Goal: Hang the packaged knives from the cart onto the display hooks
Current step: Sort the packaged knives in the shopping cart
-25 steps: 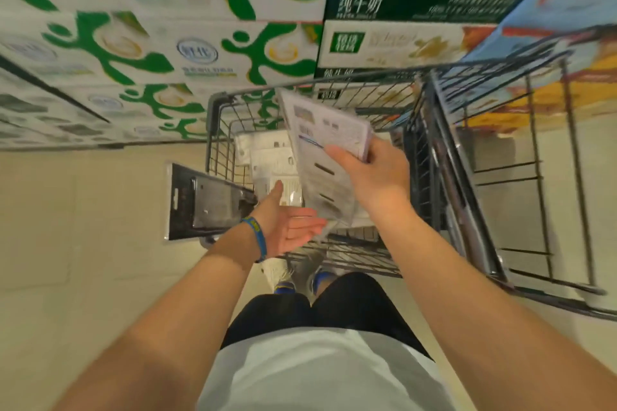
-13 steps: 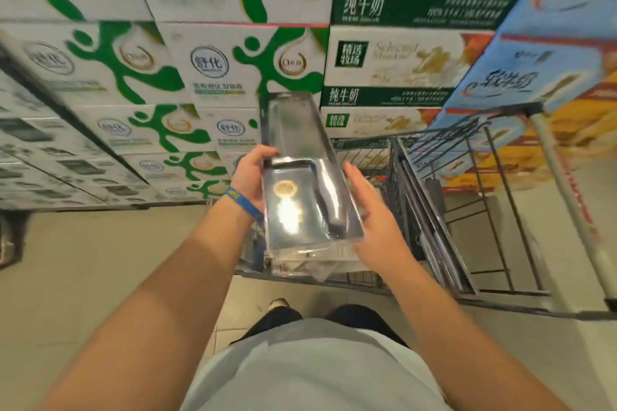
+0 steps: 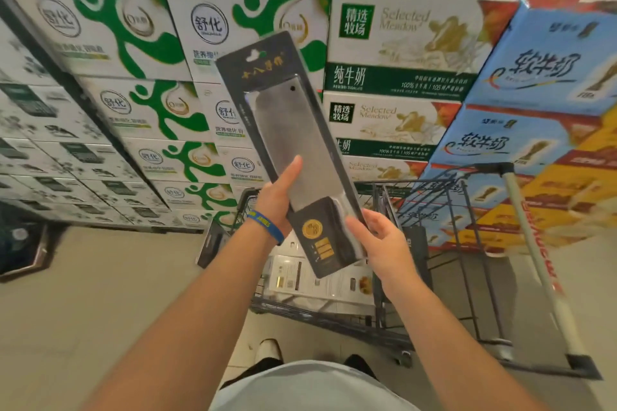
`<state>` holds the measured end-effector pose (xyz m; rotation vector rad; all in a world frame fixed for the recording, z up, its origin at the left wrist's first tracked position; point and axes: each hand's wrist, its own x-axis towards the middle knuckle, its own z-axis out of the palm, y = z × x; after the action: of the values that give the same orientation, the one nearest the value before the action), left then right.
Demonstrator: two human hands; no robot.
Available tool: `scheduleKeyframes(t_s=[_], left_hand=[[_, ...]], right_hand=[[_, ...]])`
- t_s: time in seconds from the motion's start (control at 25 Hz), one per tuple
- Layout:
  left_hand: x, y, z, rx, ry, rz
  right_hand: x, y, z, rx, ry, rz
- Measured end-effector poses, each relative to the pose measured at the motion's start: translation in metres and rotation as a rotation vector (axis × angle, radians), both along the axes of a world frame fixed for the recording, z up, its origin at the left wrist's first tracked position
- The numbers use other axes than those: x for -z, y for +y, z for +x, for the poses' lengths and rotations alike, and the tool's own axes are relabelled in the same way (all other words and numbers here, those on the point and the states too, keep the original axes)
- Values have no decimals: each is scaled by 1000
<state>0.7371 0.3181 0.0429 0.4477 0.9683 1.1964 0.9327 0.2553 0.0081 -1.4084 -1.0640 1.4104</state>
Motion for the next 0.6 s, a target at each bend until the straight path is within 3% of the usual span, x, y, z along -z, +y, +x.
scheduleKeyframes(t_s=[0.16, 0.28, 0.4, 0.48, 0.6], left_hand=[[-11, -11, 14, -68, 184, -69], [-7, -20, 26, -156, 377, 7], [5, -26, 53, -121, 681, 13], [27, -30, 70, -26, 680, -38], [65, -43, 92, 275, 796, -149]], right_hand=[[-12, -3, 12, -158, 13, 6], [-13, -9, 20, -314, 37, -70], [-10, -24, 41, -212, -71, 45], [-5, -37, 65, -94, -208, 81], [7, -53, 113, 182, -257, 18]])
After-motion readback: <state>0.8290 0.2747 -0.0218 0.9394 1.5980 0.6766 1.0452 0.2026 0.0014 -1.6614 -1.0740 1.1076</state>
